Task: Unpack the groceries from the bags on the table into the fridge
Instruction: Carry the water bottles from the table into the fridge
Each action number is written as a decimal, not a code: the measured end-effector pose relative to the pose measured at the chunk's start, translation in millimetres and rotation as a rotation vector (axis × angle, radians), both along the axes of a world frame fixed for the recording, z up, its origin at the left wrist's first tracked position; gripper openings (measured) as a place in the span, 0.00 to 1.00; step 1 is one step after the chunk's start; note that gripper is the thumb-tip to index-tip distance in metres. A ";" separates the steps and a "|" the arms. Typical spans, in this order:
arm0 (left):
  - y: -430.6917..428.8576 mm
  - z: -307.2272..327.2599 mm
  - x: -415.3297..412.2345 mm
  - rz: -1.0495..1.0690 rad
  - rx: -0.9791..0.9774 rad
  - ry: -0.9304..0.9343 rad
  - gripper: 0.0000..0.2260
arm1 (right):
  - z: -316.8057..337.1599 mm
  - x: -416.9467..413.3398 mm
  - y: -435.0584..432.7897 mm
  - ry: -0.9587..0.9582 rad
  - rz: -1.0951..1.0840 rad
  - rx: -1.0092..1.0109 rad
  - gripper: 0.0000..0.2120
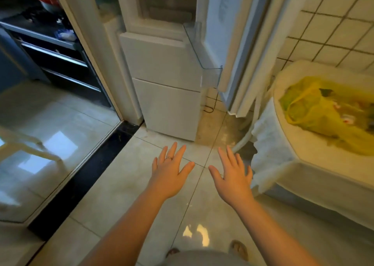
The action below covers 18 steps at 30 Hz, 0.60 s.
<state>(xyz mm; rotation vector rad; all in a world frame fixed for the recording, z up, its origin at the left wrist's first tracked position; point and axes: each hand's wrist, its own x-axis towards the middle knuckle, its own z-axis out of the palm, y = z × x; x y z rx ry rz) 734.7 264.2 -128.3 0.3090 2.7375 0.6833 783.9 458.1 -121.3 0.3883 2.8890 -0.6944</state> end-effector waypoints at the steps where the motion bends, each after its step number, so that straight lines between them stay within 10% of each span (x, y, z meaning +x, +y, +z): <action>1: 16.8 0.8 2.4 -0.020 0.005 0.006 0.30 | 0.6 5.2 16.0 0.005 -0.025 -0.001 0.30; 18: 373.5 5.9 46.5 -0.246 0.077 -0.006 0.30 | 9.7 89.1 355.9 0.032 -0.299 -0.024 0.30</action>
